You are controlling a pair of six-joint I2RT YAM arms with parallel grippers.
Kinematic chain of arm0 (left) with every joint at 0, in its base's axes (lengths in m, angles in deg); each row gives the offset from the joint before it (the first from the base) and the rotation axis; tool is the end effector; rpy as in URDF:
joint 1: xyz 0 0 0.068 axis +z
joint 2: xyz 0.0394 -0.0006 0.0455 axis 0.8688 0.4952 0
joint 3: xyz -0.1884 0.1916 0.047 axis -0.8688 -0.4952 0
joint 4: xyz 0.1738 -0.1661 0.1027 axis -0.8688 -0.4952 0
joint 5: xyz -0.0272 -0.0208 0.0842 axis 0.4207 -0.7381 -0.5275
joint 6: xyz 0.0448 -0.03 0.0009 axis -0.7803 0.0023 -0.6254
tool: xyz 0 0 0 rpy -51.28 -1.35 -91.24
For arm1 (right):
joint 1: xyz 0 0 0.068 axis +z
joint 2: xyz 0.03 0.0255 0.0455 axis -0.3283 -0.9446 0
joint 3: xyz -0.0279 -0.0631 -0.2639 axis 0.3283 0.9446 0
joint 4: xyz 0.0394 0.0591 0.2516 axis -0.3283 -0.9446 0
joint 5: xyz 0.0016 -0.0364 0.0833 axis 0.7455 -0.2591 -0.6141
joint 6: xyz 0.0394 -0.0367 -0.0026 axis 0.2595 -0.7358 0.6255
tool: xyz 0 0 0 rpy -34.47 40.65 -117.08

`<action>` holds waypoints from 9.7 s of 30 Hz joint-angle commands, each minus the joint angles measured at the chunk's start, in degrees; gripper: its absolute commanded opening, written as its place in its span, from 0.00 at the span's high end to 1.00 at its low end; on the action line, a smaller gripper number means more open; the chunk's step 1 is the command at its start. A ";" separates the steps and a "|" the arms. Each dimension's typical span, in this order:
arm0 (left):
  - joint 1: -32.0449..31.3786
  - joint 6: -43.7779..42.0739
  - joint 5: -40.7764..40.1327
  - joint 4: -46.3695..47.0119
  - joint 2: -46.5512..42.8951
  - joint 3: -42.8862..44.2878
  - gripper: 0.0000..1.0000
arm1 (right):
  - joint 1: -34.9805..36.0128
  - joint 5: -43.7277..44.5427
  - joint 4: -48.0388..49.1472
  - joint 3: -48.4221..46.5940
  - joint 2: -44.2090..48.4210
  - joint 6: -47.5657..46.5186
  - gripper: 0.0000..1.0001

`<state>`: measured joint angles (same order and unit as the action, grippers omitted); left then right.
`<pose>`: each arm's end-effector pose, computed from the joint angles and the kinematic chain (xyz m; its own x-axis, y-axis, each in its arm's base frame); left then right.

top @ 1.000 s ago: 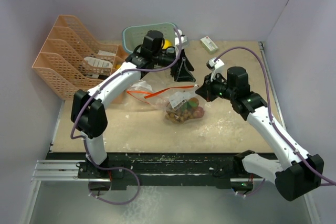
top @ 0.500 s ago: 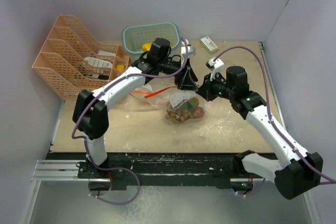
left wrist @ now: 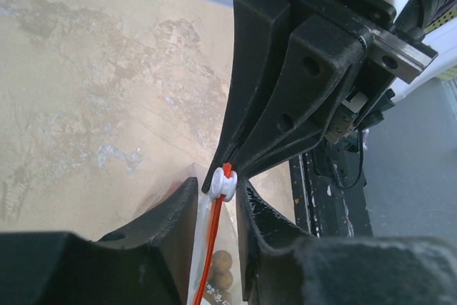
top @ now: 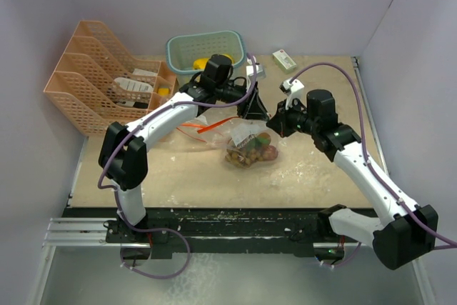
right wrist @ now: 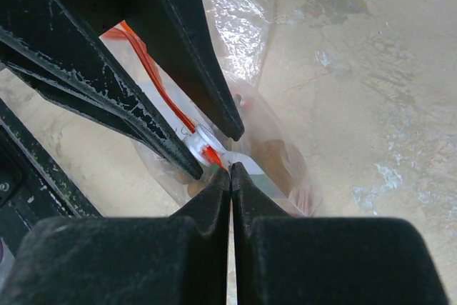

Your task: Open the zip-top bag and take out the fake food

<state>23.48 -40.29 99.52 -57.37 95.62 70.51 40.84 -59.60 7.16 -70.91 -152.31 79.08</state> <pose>0.3258 -0.2814 0.3242 -0.3937 0.2477 -0.8852 0.9133 -0.0039 -0.4073 0.2301 0.1059 0.3295 -0.4349 -0.0410 -0.8995 -0.6130 0.7452 0.2624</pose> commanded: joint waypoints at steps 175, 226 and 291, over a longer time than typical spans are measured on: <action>7.48 11.33 -11.49 4.02 -31.17 -31.73 0.91 | 11.37 10.50 -1.23 -16.11 -20.66 12.46 1.00; 7.57 12.40 -15.75 3.83 -31.01 -32.42 0.91 | 12.60 13.91 -2.39 -19.53 -14.36 12.04 1.00; 8.54 15.33 -16.26 6.10 -28.28 -31.28 0.01 | 2.45 20.26 -1.04 -30.30 -4.09 17.62 1.00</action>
<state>31.76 -25.15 82.43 -53.10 68.08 36.75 44.93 -44.89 -1.72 -101.86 -161.82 93.94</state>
